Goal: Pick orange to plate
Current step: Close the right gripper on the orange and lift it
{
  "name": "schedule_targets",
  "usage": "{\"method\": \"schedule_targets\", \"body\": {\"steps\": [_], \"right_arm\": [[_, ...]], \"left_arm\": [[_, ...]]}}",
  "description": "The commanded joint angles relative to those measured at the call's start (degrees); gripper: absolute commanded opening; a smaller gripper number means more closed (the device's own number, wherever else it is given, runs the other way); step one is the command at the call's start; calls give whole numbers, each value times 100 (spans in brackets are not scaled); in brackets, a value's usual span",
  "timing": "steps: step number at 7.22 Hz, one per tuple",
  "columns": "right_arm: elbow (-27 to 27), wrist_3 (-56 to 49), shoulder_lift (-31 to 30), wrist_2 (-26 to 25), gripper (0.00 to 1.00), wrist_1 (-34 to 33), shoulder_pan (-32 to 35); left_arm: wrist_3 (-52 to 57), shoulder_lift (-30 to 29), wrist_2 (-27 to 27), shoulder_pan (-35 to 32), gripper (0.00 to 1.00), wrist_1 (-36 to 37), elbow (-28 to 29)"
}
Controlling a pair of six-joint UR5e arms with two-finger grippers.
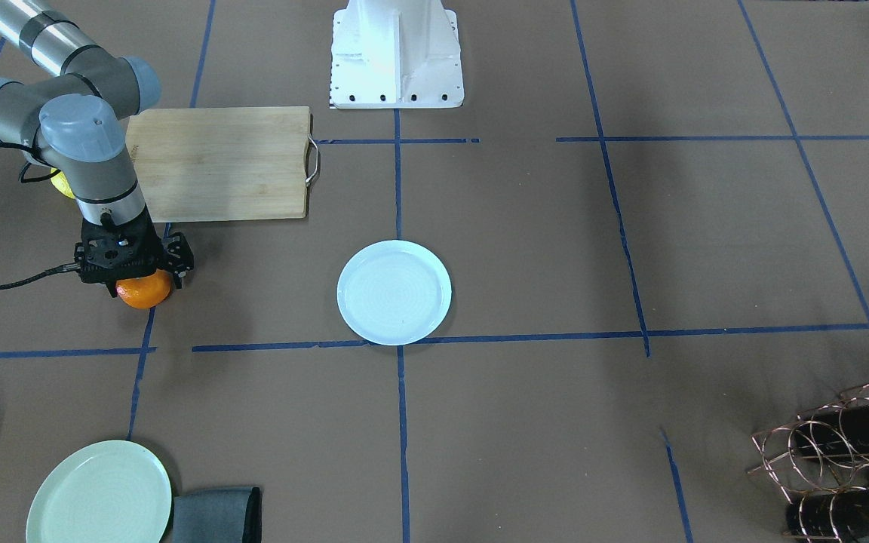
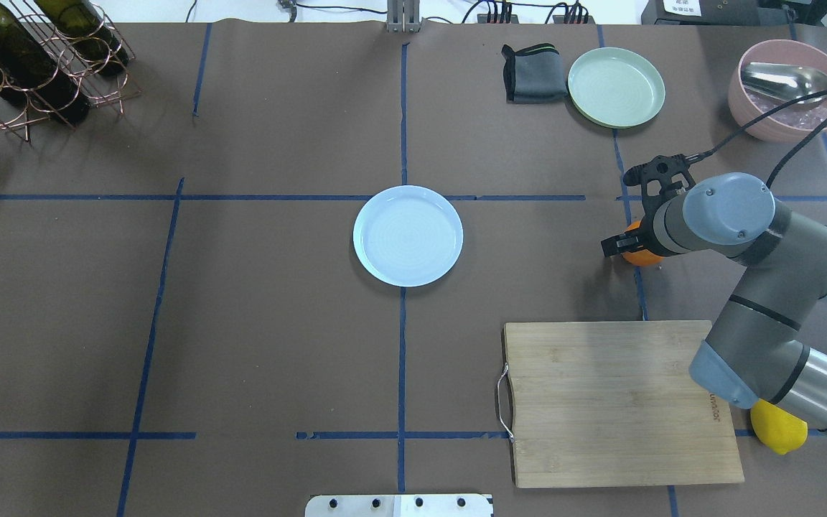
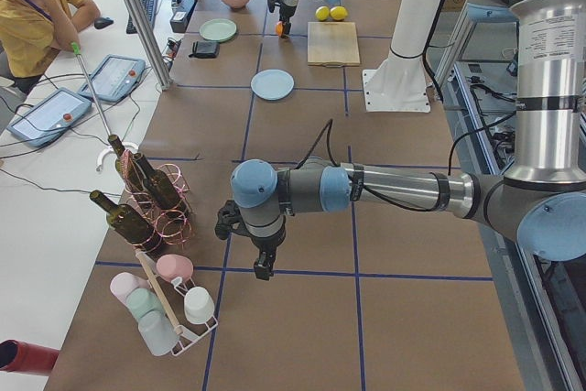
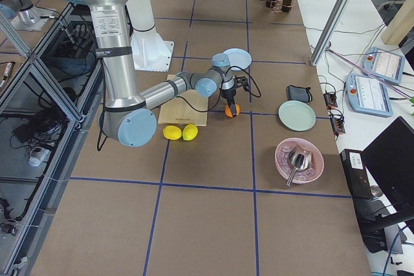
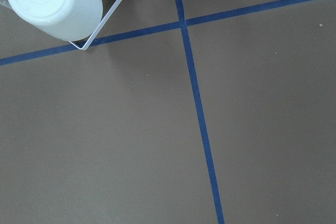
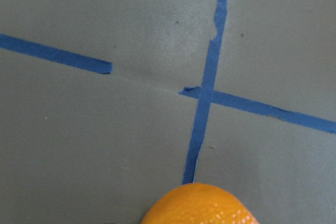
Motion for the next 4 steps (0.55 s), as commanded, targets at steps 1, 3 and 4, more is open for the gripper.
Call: {"method": "schedule_targets", "body": {"steps": [1, 3, 4], "right_arm": [[190, 8, 126, 2, 0, -45, -10], [262, 296, 685, 29, 0, -202, -45], [201, 690, 1333, 12, 0, -838, -228]], "left_arm": [[-7, 0, 0, 0, 100, -17, 6], [-7, 0, 0, 0, 100, -17, -3], [-16, 0, 0, 0, 100, -17, -3]]}}
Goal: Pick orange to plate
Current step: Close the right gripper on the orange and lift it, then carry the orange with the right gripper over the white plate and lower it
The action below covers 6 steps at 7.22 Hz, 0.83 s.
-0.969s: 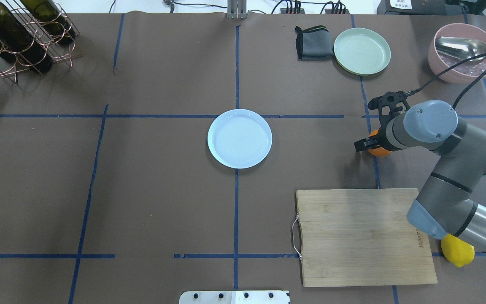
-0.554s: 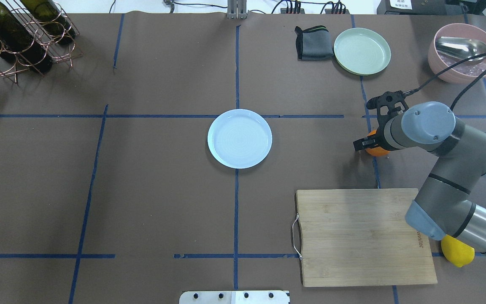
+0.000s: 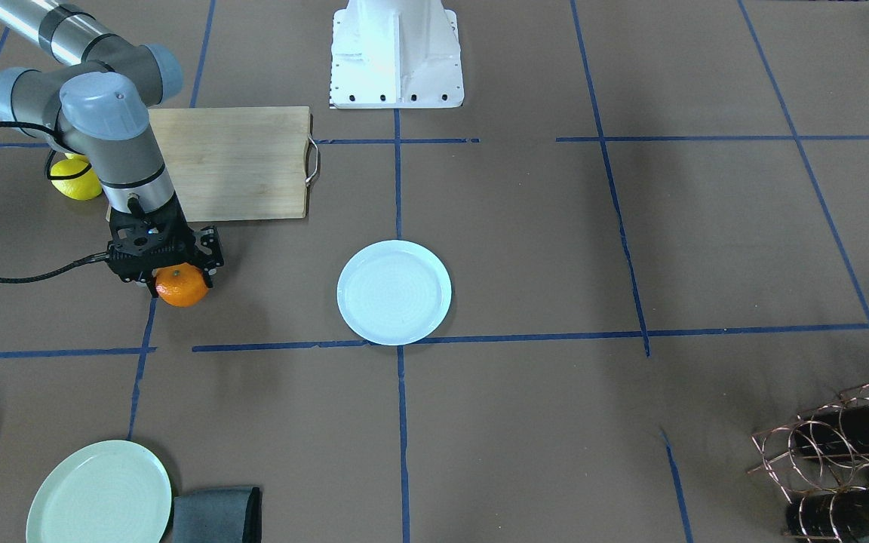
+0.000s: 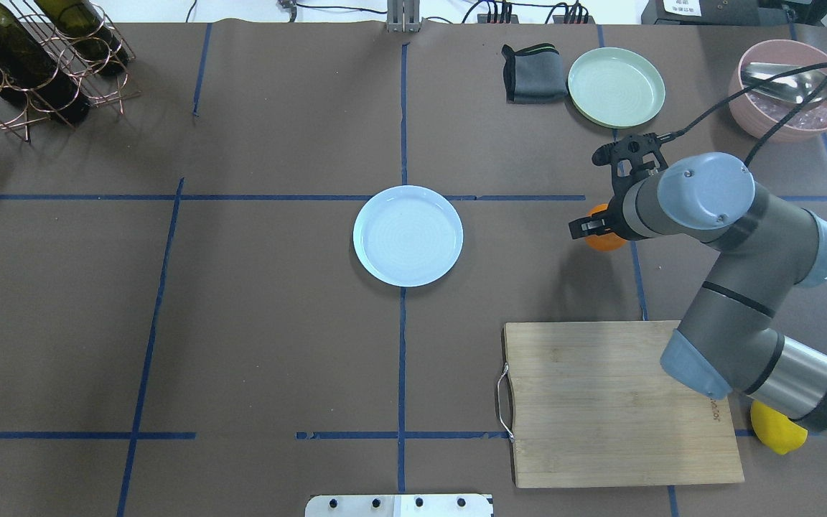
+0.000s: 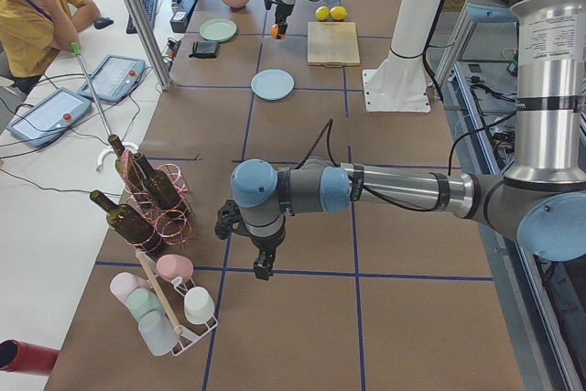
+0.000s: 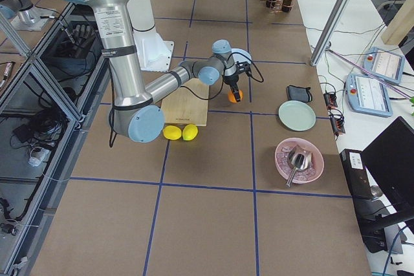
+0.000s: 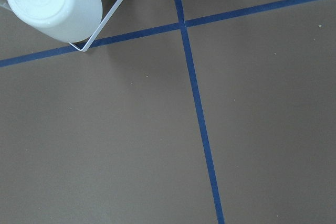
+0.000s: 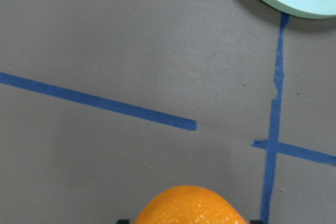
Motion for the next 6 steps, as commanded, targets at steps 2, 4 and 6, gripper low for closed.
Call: {"method": "schedule_targets", "body": {"steps": [2, 4, 6], "right_arm": [[-806, 1201, 2069, -78, 0, -1177, -456], [-1766, 1633, 2873, -393, 2, -1124, -720], [-1910, 1854, 2955, -691, 3, -1116, -1001]], "left_arm": [[-7, -9, 0, 9, 100, 0, -1], [-7, -18, 0, 9, 100, 0, -1], [-7, -18, 0, 9, 100, 0, -1]]}}
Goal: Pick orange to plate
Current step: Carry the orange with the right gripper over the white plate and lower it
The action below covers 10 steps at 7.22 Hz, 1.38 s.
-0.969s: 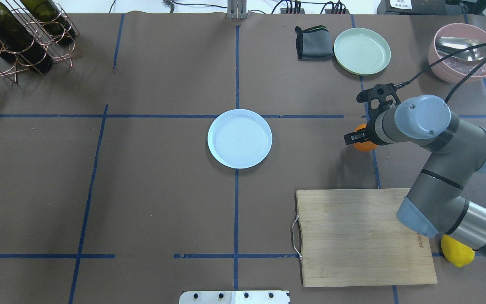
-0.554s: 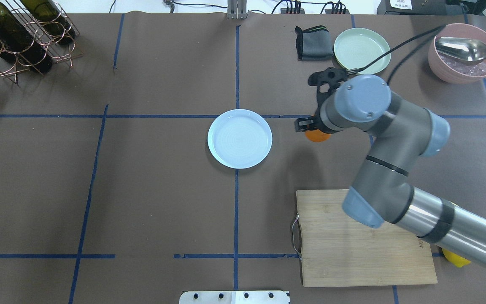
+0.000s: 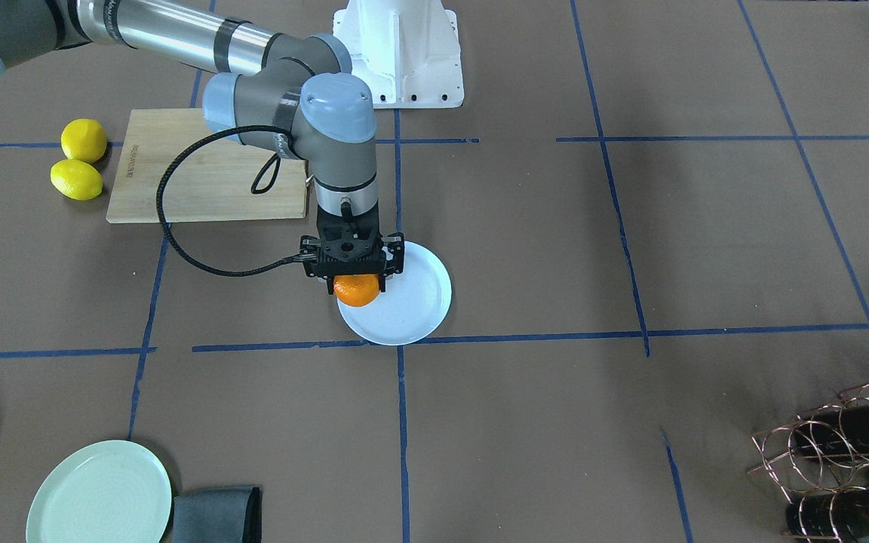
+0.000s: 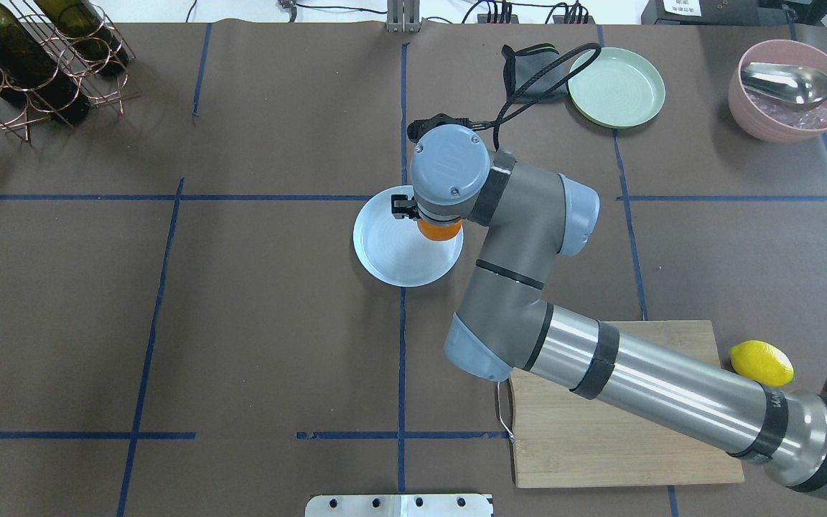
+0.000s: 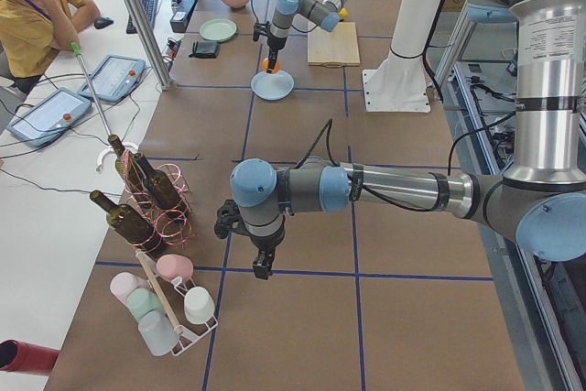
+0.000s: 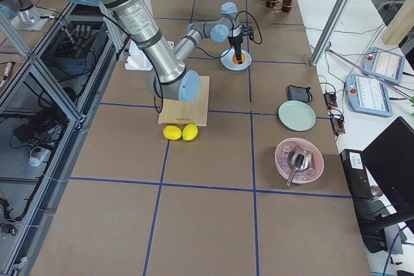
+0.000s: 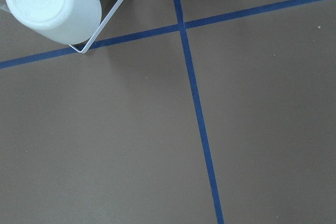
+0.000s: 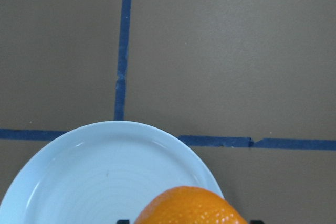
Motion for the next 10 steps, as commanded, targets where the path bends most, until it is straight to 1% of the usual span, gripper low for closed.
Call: {"method": "schedule_targets", "body": {"steps": [1, 3, 4, 5, 6, 7, 8, 9, 10], "right_arm": [[-149, 292, 101, -306, 3, 2, -268], [-202, 302, 119, -333, 3, 20, -303], [-359, 389, 110, -368, 3, 368, -304], [-517, 442, 145, -377, 3, 554, -304], [-527, 460, 171, -377, 3, 556, -304], [-536, 469, 172, -377, 20, 556, -304], [-536, 556, 172, -377, 51, 565, -304], [-536, 670, 233, -377, 100, 539, -312], [-527, 689, 251, -360, 100, 521, -304]], "left_arm": [[9, 0, 0, 0, 100, 0, 6], [9, 8, 0, 0, 100, 0, 6], [9, 8, 0, -9, 100, 0, 6], [9, 8, 0, 0, 100, 0, 14], [9, 8, 0, -9, 100, 0, 15], [9, 8, 0, -9, 100, 0, 32], [17, 8, 0, 0, 100, 0, 41], [9, 8, 0, -9, 100, 0, 41], [9, 8, 0, 0, 100, 0, 32]]}}
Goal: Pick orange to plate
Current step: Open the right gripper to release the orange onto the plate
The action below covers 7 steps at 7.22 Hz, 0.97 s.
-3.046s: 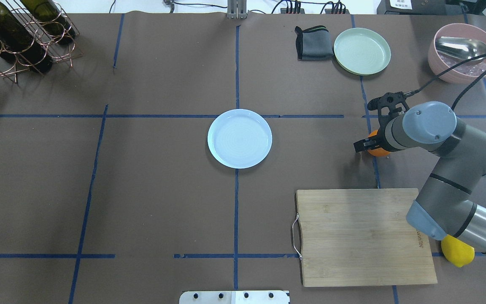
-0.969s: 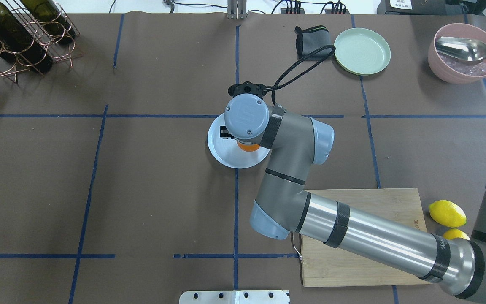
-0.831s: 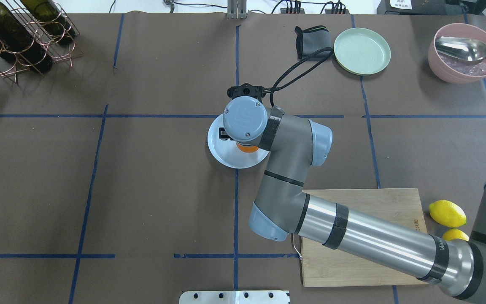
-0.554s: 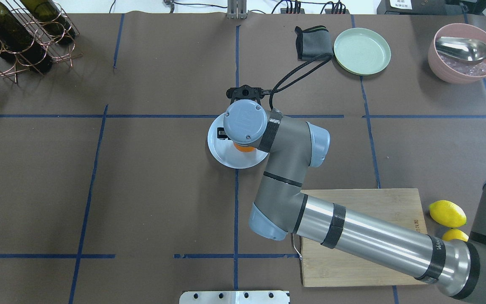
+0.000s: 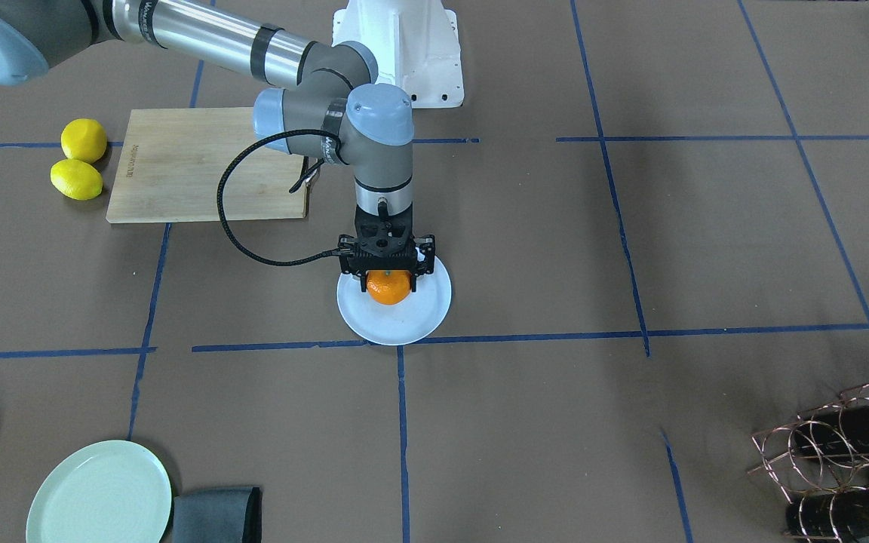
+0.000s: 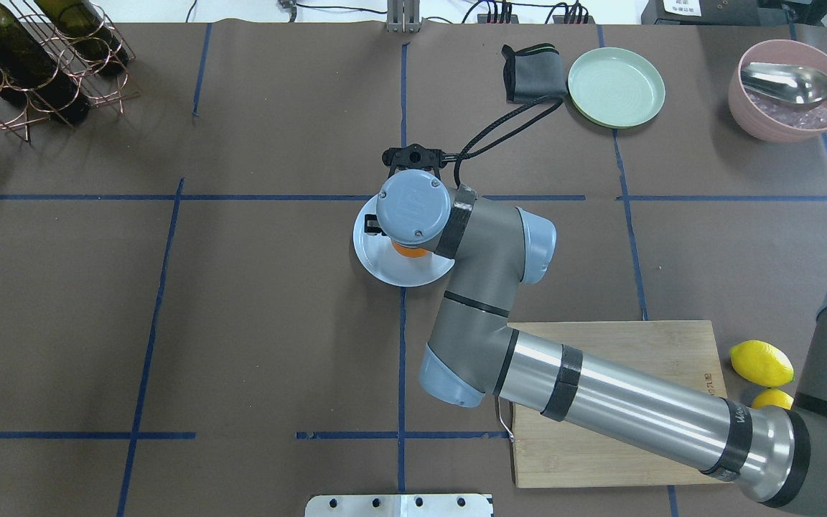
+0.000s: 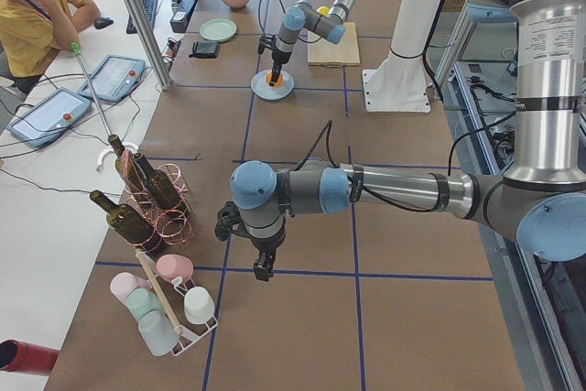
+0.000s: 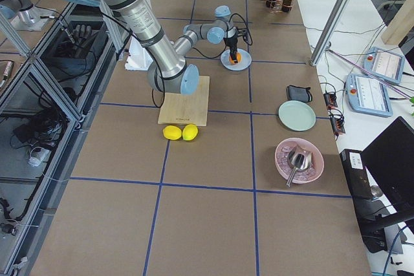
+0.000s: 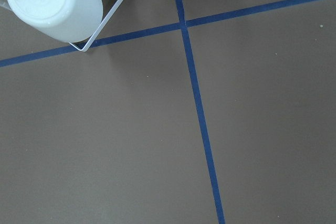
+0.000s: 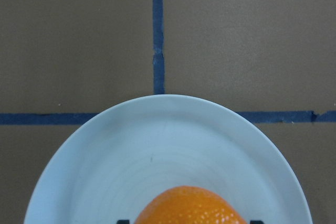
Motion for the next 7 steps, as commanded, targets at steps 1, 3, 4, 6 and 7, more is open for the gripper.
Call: {"method": "schedule_targets", "body": {"steps": [1, 3, 4, 6, 7], "right_arm": [[66, -33, 60, 75, 100, -168, 65], [572, -715, 96, 738, 100, -982, 616], [1037, -1416, 9, 1274, 100, -1570, 1072], [2109, -3477, -944, 2460, 100, -2147, 2327], [2462, -4654, -1585, 2927, 100, -2148, 2951]], "left_arm": [[-2, 0, 0, 5, 100, 0, 5], [24, 0, 0, -3, 100, 0, -4], [24, 9, 0, -4, 100, 9, 5], [-46, 0, -35, -4, 100, 35, -4], [-46, 17, -183, -4, 100, 35, 5]]}}
